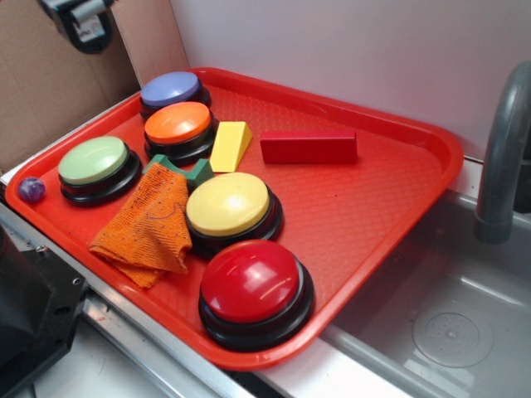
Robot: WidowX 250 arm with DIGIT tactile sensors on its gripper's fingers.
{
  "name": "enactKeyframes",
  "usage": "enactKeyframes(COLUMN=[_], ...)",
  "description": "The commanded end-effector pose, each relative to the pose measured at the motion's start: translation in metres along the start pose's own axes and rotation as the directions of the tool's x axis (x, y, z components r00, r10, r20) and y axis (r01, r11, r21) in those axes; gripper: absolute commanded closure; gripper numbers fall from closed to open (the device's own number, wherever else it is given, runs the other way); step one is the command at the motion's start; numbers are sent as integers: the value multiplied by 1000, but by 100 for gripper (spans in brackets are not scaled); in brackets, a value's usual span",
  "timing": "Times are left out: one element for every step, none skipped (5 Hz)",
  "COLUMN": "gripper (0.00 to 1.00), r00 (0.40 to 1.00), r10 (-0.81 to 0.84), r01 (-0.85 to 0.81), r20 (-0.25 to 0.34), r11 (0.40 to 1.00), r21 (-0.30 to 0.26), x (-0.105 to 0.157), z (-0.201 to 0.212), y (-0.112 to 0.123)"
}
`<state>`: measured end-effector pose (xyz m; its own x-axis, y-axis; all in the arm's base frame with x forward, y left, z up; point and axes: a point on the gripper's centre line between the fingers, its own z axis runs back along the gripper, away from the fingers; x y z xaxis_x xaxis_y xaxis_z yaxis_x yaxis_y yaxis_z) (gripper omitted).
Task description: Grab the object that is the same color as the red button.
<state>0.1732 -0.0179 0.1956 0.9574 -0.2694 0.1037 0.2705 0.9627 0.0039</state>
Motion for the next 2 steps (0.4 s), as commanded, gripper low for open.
enactKeyframes(gripper=[0, 0], r00=[979, 970], r10=[-200, -236], r01=[198, 233], r20=[46, 49], r11=[979, 970], r21=[47, 73], x=[51, 73], z=[-25, -47], y=[6, 7])
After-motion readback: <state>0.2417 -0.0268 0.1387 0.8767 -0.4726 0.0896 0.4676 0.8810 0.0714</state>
